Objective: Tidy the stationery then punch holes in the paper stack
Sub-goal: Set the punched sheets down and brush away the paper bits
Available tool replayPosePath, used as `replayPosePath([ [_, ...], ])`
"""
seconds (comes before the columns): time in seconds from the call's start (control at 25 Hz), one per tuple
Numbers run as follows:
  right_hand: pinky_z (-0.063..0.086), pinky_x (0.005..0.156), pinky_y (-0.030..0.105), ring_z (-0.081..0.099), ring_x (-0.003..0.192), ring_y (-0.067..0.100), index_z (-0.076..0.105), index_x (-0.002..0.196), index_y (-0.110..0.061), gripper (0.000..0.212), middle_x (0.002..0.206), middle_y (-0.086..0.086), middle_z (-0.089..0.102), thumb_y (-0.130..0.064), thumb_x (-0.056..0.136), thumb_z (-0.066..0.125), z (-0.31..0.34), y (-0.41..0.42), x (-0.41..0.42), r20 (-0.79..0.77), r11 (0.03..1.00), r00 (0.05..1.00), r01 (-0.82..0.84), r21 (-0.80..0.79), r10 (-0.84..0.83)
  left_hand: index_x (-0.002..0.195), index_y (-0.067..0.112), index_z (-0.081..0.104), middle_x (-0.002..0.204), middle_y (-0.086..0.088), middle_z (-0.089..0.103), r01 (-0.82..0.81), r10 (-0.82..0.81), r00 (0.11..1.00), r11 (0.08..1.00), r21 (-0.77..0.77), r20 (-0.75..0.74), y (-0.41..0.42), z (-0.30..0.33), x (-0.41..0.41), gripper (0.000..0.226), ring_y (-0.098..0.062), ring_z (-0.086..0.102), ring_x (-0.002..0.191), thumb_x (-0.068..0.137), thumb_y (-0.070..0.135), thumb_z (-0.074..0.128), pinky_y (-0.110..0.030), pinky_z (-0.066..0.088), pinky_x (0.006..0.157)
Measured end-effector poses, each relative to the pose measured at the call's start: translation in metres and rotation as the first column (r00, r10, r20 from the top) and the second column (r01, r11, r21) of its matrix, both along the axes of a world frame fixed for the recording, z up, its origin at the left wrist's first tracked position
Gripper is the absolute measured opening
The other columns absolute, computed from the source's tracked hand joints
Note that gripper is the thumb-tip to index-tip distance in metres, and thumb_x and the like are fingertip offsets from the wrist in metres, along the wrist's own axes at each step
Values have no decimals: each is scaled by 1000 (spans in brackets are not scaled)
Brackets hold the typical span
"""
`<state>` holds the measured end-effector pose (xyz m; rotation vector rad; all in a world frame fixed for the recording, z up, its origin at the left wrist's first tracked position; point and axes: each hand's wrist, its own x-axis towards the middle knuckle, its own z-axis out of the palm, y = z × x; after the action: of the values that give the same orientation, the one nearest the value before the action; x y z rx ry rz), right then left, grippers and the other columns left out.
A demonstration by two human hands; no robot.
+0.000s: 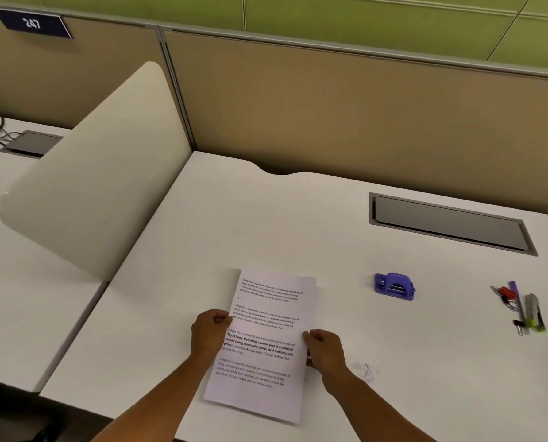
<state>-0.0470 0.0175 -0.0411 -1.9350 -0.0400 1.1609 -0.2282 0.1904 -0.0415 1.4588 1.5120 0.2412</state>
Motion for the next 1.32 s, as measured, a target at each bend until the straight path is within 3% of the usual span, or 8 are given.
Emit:
replayPosePath([
  [0.24, 60, 84, 54, 66, 78, 29, 71, 90, 0, 24, 92, 21, 74, -21, 95, 61, -11, 13, -9, 76, 996, 996, 55, -72, -49, 106, 6, 71, 102, -12, 74, 6, -6, 999, 1000, -11, -44, 7, -19, 1, 17, -23, 68, 88, 91, 13, 66, -33, 55, 83],
  [0.4, 58, 86, 53, 66, 79, 31, 68, 96, 5, 28, 92, 21, 73, -22, 95, 62, -17, 15, -9, 155, 992, 987, 51, -117, -33, 106, 6, 71, 102, -12, 75, 13, -14, 998, 1000, -17, -65, 10, -24, 2, 18, -18, 65, 82, 91, 15, 66, -27, 52, 76],
  [0.64, 58, 89, 49, 69, 93, 33, 66, 87, -18, 7, 93, 10, 73, -18, 93, 65, -18, 11, -7, 157, 987, 986, 70, -144, -47, 104, 5, 72, 102, -13, 75, 38, -36, 995, 999, 21, -97, 10, -25, 2, 18, -18, 63, 81, 90, 16, 68, -28, 52, 78],
  [0.76, 58, 90, 49, 69, 96, 34, 72, 99, -10, 13, 97, 11, 74, -17, 93, 64, -21, 12, -8, 163, 985, 986, 63, -161, -36, 101, 4, 72, 100, -14, 75, 34, -31, 995, 999, 36, -95, 8, -26, 3, 16, -18, 62, 79, 90, 15, 69, -27, 50, 78],
  [0.96, 57, 93, 48, 68, 100, 32, 71, 109, -10, 20, 104, 10, 73, -18, 94, 61, -21, 10, -9, 170, 985, 985, 49, -163, -21, 98, 5, 71, 97, -13, 75, 15, -8, 994, 998, 66, -106, 5, -26, 3, 15, -18, 62, 77, 91, 18, 67, -27, 51, 75],
  [1.08, 53, 97, 37, 65, 107, 26, 66, 120, -13, 26, 115, 5, 69, -19, 96, 57, -15, 1, -13, 235, 987, 970, -32, -158, 69, 98, 6, 67, 98, -14, 74, 49, -26, 986, 990, 135, -166, -1, -25, -2, 17, -20, 63, 77, 93, 22, 64, -33, 55, 76],
  [1.2, 44, 91, 20, 62, 105, 15, 58, 130, -15, 32, 122, -1, 62, -19, 98, 56, -12, -25, -20, 405, 963, 875, -224, -147, 265, 117, 9, 62, 117, -12, 65, 215, -142, 958, 930, 297, -249, -21, -27, -12, 33, -27, 62, 102, 91, 28, 65, -38, 53, 87],
  [1.32, 46, 90, 15, 60, 99, 3, 55, 133, -21, 35, 125, -11, 57, -21, 99, 54, -15, -66, -24, 520, 902, 742, -402, -160, 423, 135, 13, 57, 142, -11, 56, 544, -398, 832, 720, 431, -386, -54, -35, -24, 55, -32, 53, 130, 91, 46, 57, -45, 44, 108],
])
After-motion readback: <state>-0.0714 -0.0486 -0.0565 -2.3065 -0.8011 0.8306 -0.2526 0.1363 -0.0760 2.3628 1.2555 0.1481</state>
